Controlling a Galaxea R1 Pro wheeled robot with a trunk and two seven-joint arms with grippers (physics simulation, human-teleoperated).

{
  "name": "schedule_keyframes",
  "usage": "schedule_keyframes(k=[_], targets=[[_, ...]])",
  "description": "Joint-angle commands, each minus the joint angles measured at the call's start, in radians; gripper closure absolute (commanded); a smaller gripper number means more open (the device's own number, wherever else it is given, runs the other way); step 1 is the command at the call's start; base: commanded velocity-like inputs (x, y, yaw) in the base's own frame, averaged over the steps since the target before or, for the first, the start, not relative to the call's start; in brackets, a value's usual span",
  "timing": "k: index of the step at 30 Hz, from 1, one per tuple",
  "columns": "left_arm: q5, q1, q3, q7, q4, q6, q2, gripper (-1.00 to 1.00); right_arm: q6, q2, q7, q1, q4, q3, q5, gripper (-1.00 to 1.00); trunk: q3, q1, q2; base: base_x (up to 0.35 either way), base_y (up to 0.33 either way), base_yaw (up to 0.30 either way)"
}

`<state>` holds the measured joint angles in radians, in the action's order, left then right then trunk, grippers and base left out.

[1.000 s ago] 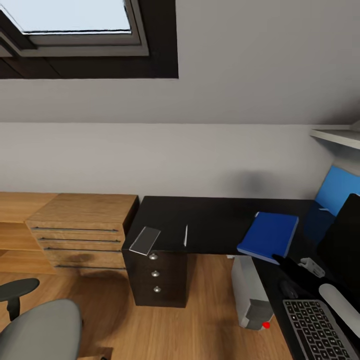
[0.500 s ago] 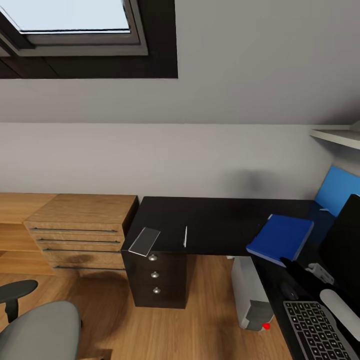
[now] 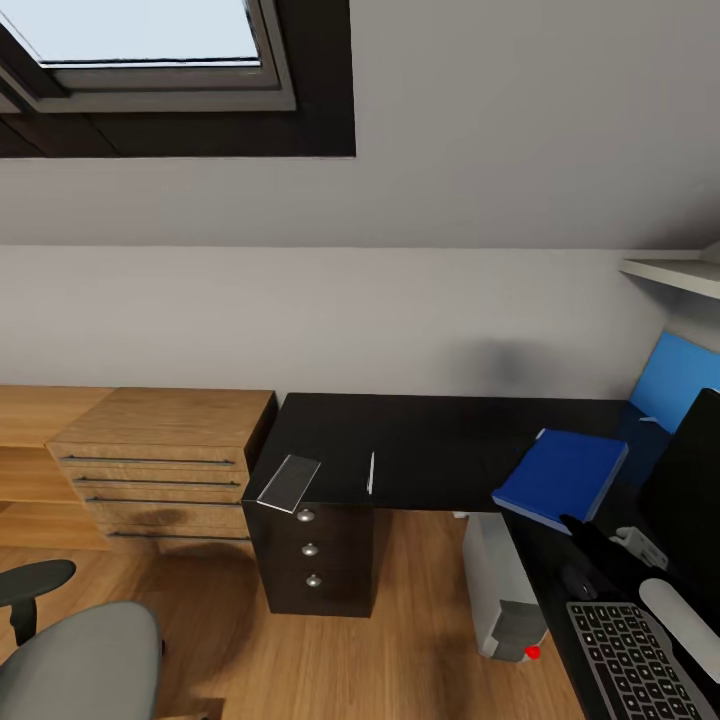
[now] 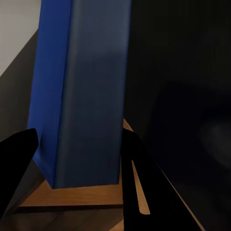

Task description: In the bedroom, organize the workspace by keeping the computer under the desk, ensuring the monitor is on the desk, placing the keyboard on the desk next to the monitor, placing the mouse on the desk next to the keyboard, moving the folder from the swivel chair onto the desk next to the mouse, stacking the notebook on top of the folder with the pen on top of the notebook, and positioning the swivel chair next to the desk.

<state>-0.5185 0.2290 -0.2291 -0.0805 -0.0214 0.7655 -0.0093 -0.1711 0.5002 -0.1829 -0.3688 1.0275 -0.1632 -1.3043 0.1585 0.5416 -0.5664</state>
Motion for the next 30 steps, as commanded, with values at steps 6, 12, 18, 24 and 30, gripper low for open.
schedule_keyframes(k=[6,12,18,24,30], targets=[[-0.011,0.001,-0.003,-0.008,0.001,0.003,-0.001,-1.0,-0.002,0.0,-0.009,-0.001,0.002,-0.003,-0.007,1.0,0.002,0.0,-0.002,0.0,0.0,0.0],[-0.011,0.001,-0.003,-0.01,0.001,0.003,-0.001,-1.0,0.011,-0.028,-0.019,-0.001,0.002,-0.003,-0.005,1.0,0.002,0.0,-0.002,0.0,0.0,0.0],[-0.011,0.001,-0.004,-0.01,0.001,0.004,-0.003,-1.0,0.09,-0.066,-0.046,-0.001,0.001,-0.003,-0.004,1.0,0.002,0.0,-0.002,0.0,0.0,0.0],[-0.011,0.001,-0.004,-0.01,0.001,0.005,-0.003,-1.0,0.114,-0.082,-0.055,-0.001,0.0,-0.001,-0.004,1.0,0.002,0.0,-0.002,0.0,0.0,0.0],[-0.011,0.001,-0.004,-0.01,0.001,0.005,-0.003,-1.0,0.117,-0.091,-0.057,-0.001,-0.015,-0.002,-0.004,1.0,0.002,0.0,-0.002,0.0,0.0,0.0]])
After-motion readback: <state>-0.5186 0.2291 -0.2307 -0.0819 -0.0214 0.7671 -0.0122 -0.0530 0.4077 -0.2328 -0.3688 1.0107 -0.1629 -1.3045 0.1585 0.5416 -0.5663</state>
